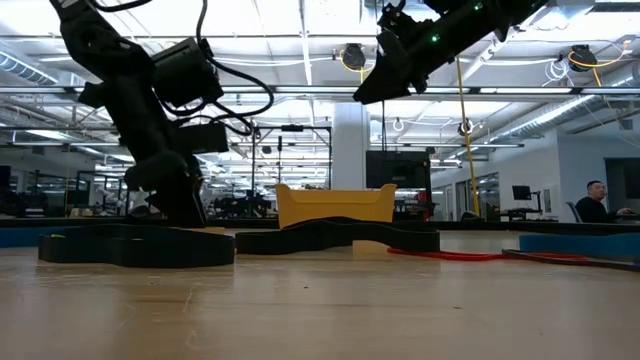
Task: Pick and place rubber bands into bin
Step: Put the brown rubber band into the yellow bin
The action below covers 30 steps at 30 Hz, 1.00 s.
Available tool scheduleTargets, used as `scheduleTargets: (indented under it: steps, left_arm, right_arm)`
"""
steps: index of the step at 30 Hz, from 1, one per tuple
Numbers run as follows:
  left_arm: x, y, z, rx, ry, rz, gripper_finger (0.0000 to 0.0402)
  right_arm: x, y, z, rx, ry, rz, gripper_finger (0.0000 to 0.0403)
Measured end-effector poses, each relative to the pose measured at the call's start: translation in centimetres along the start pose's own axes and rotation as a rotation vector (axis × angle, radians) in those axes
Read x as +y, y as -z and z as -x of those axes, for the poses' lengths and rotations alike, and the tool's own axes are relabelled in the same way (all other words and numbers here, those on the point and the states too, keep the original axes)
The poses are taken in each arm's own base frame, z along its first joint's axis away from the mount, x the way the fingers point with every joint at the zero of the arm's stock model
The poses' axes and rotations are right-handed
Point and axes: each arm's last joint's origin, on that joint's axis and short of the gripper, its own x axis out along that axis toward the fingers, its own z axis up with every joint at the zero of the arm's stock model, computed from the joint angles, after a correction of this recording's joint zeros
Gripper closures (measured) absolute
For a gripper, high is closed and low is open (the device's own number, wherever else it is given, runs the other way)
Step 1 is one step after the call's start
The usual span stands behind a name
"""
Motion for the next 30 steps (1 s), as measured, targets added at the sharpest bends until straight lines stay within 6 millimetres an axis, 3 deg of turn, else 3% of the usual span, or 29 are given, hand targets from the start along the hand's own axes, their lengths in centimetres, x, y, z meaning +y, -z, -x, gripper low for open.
scheduleTargets:
  steps: [11, 19, 25, 30]
  left_arm:
    - [-0.1, 0.0, 0.0, 0.003, 0.013, -0.006, 0.0391]
    - [0.0, -0.3, 0.5, -0.01, 0.025, -0.032, 0.0395]
    - [0.8, -3.8, 3.3, -0.189, 0.021, -0.004, 0.0396]
    - [1.9, -7.9, 6.7, -0.404, -0.013, -0.045, 0.0397]
  right_arm:
    - [0.0, 0.0, 0.0, 0.0, -0.003, 0.0, 0.0241]
    - [0.0, 0.0, 0.0, 0.0, -0.003, 0.0, 0.0241]
    - [0.0, 0.0, 0.0, -0.001, -0.004, 0.0, 0.0243]
    - [0.0, 0.0, 0.0, -0.001, -0.004, 0.0, 0.0241]
